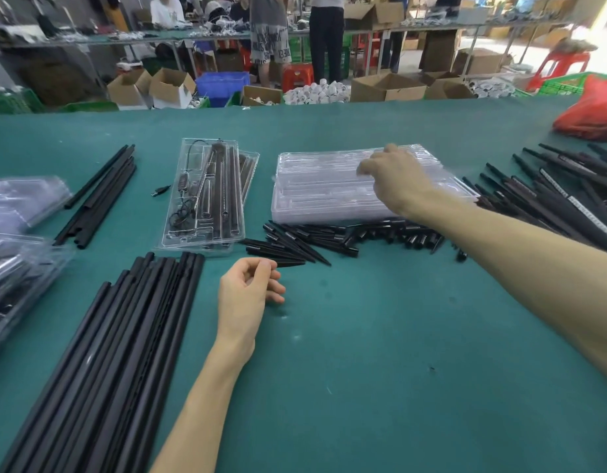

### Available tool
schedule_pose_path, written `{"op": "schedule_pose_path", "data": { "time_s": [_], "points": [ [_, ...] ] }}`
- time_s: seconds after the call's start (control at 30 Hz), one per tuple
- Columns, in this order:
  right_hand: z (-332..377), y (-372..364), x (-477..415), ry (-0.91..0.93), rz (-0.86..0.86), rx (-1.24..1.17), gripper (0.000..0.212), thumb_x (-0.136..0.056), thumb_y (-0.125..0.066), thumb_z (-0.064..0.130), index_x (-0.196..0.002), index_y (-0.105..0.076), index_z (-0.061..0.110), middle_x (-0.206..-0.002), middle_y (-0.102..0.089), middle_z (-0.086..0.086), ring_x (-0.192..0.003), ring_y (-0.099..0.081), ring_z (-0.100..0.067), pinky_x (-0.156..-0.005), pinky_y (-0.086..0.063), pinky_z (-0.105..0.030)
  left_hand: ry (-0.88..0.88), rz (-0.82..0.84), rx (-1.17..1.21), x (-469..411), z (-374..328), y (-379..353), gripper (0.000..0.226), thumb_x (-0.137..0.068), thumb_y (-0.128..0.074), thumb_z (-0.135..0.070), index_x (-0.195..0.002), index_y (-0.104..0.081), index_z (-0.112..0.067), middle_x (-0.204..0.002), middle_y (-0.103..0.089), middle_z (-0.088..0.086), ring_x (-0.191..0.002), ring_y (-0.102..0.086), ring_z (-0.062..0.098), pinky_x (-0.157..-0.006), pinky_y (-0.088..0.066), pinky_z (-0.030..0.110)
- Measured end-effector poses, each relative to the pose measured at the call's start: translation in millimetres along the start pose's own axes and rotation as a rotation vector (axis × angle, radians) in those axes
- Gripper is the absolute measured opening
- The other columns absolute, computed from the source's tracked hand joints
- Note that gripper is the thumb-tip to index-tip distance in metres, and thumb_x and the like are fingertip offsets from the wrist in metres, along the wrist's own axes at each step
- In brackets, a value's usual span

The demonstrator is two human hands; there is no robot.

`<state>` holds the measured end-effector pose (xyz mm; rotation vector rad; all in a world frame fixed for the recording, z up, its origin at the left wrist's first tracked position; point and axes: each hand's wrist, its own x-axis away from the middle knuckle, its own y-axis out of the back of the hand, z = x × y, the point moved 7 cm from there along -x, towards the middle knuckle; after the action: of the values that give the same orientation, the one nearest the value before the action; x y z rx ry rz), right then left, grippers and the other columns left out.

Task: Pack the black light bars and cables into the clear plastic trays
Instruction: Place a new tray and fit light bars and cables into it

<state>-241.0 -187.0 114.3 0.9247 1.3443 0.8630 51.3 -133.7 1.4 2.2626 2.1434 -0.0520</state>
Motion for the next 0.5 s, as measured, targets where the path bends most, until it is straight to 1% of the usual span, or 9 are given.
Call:
{"op": "schedule_pose_path", "data": {
  "time_s": [0.07,0.13,0.2,0.27,0.33,0.37,0.4,0.47,0.5],
  "points": [
    [-4,-11,2,-0.04,0.059,0.026,0.057,-0.088,-0.05,-0.011,-0.138,-0.055,0.014,-0.121,-0.067,-0.011,-0.118,-0.046,-0.035,-0.091,-0.046,-0.045,-0.002,0.001,0.001,1,-1,-1,0.015,-0.101,-0.057,-0.012,-0.096,-0.066,-0.001,-0.078,-0.066,0.008,-0.058,-0.062,0.016,-0.054,-0.053,0.025],
    [-9,-18,1,-0.095,0.089,0.071,0.048,-0.088,-0.051,-0.007,-0.133,-0.057,0.01,-0.115,-0.066,-0.016,-0.117,-0.047,-0.038,-0.09,-0.045,-0.044,-0.001,0.0,0.0,1,-2,-2,0.015,-0.101,-0.056,-0.012,-0.096,-0.066,-0.001,-0.078,-0.066,0.008,-0.058,-0.061,0.015,-0.053,-0.052,0.024],
    [-11,-23,-1,-0.132,0.113,0.099,0.041,-0.087,-0.049,-0.005,-0.124,-0.061,0.01,-0.106,-0.067,-0.02,-0.111,-0.051,-0.039,-0.09,-0.04,-0.042,0.0,0.001,0.001,2,-2,-2,0.015,-0.101,-0.057,-0.012,-0.096,-0.066,-0.001,-0.076,-0.066,0.007,-0.058,-0.062,0.015,-0.053,-0.052,0.023],
    [-11,-28,-3,-0.144,0.147,0.096,0.04,-0.086,-0.046,-0.005,-0.119,-0.062,0.011,-0.104,-0.067,-0.021,-0.103,-0.058,-0.039,-0.082,-0.041,-0.041,0.002,-0.002,0.005,2,-2,-2,0.014,-0.1,-0.057,-0.012,-0.095,-0.066,-0.001,-0.075,-0.066,0.006,-0.058,-0.062,0.014,-0.053,-0.052,0.023],
    [-11,-37,-6,-0.169,0.204,0.055,0.041,-0.086,-0.045,-0.005,-0.119,-0.062,0.011,-0.112,-0.066,-0.023,-0.103,-0.062,-0.041,-0.074,-0.042,-0.04,0.005,-0.001,0.009,3,-2,-2,0.014,-0.1,-0.057,-0.012,-0.095,-0.066,-0.001,-0.075,-0.066,0.006,-0.058,-0.062,0.014,-0.053,-0.052,0.024],
    [-10,-38,-9,-0.187,0.199,0.037,0.042,-0.087,-0.044,-0.006,-0.12,-0.062,0.011,-0.115,-0.065,-0.023,-0.104,-0.062,-0.042,-0.074,-0.044,-0.04,0.008,-0.002,0.01,3,-1,-2,0.014,-0.1,-0.057,-0.012,-0.095,-0.066,-0.002,-0.075,-0.066,0.005,-0.058,-0.062,0.015,-0.053,-0.052,0.024],
    [-10,-36,-11,-0.21,0.15,0.02,0.043,-0.087,-0.043,-0.007,-0.122,-0.062,0.01,-0.116,-0.065,-0.024,-0.105,-0.062,-0.042,-0.076,-0.046,-0.041,0.011,-0.003,0.014,3,-1,-2,0.014,-0.1,-0.057,-0.012,-0.095,-0.066,-0.003,-0.075,-0.066,0.005,-0.058,-0.062,0.015,-0.054,-0.052,0.024],
    [-8,-29,-14,-0.235,-0.002,-0.003,0.047,-0.086,-0.04,-0.012,-0.125,-0.059,0.006,-0.117,-0.067,-0.023,-0.104,-0.062,-0.043,-0.083,-0.051,-0.046,0.01,-0.007,0.021,3,-2,-1,0.014,-0.1,-0.057,-0.012,-0.094,-0.066,-0.003,-0.073,-0.067,0.003,-0.058,-0.062,0.015,-0.054,-0.052,0.024],
    [-6,-27,-13,-0.233,-0.057,0.001,0.048,-0.085,-0.039,-0.014,-0.125,-0.058,0.004,-0.117,-0.067,-0.022,-0.104,-0.062,-0.042,-0.086,-0.05,-0.048,0.01,-0.006,0.021,3,-2,-1,0.014,-0.101,-0.057,-0.012,-0.094,-0.066,-0.003,-0.073,-0.067,0.002,-0.058,-0.062,0.015,-0.053,-0.052,0.024]
  ]
}}
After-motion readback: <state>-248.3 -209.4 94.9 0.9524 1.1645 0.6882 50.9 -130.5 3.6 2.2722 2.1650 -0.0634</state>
